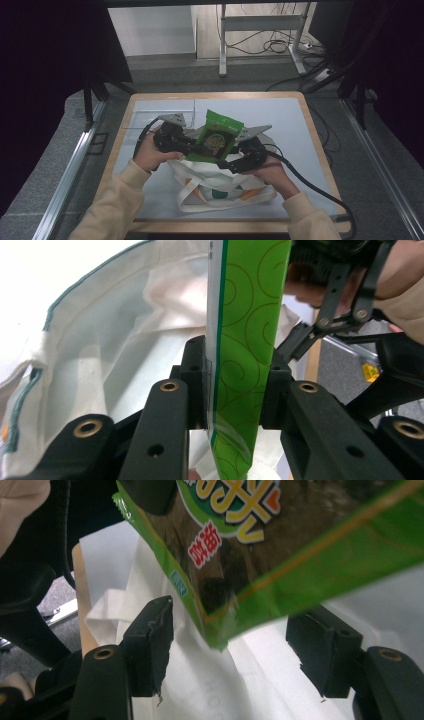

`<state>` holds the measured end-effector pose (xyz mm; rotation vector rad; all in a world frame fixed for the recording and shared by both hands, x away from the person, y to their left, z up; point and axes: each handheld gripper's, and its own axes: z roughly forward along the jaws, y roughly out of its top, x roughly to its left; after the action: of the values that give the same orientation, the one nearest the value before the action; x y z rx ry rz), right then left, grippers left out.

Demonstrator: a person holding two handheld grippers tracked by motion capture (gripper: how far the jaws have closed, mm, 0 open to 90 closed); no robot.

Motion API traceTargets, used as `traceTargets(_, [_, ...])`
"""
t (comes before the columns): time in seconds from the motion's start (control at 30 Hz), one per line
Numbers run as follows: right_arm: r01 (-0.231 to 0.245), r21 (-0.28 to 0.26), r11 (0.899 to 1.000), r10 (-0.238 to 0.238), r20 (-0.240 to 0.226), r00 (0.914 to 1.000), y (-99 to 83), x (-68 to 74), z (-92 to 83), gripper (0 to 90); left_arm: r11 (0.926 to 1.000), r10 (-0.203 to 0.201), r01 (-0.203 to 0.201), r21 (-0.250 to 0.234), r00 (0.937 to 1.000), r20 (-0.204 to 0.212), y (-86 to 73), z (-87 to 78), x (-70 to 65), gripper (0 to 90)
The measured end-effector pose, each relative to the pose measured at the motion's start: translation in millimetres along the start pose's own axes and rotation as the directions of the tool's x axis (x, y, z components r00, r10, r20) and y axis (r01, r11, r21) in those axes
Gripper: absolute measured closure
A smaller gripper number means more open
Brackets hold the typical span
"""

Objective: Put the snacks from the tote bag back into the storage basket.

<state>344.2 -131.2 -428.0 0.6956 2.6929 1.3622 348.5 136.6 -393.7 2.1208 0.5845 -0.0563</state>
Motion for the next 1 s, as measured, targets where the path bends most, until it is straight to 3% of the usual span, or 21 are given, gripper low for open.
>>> traceTargets(0.1, [0.001,-0.016,1.0,-0.001,-0.018,0.9998,0.9,-1.1,3.1,36.4,1.0,0.003,-0.003,-0.006,0.9999,0.016,0.5,0.8,-0.5,71.9])
traceTargets(0.3, [0.003,-0.06,0.998,-0.006,-0.051,0.9987,2.8,-2.5,3.9,48.0,0.9998,0.008,-0.007,-0.017,0.9996,0.029,0.9,3.3,-0.4,71.9])
traceTargets(0.53, [0.007,-0.059,0.998,-0.011,-0.067,0.9977,2.8,-6.2,1.3,56.4,0.9991,0.04,-0.039,-0.016,0.9988,0.029,-2.3,4.2,0.7,71.3])
traceTargets(0.7, [0.018,-0.057,0.998,-0.022,-0.083,0.9963,3.0,-6.4,1.6,63.2,0.9994,0.035,-0.035,-0.005,0.9992,0.019,-4.0,3.1,3.1,69.7])
traceTargets(0.87, [0.016,-0.053,0.998,-0.021,-0.094,0.9953,2.7,-7.2,3.7,69.1,0.9994,0.033,-0.033,-0.003,0.9992,-0.024,-7.7,7.4,5.6,61.9])
traceTargets(0.9, [0.018,-0.054,0.998,-0.023,-0.093,0.9954,2.6,-7.2,3.7,72.1,0.9993,0.036,-0.036,0.007,0.9987,-0.036,-8.3,8.9,5.5,56.0])
traceTargets(1.0, [0.031,-0.04,0.999,-0.034,-0.088,0.9956,2.8,-7.5,3.6,72.5,0.9995,0.033,-0.033,0.0,0.9987,-0.04,-9.5,10.4,5.5,53.0])
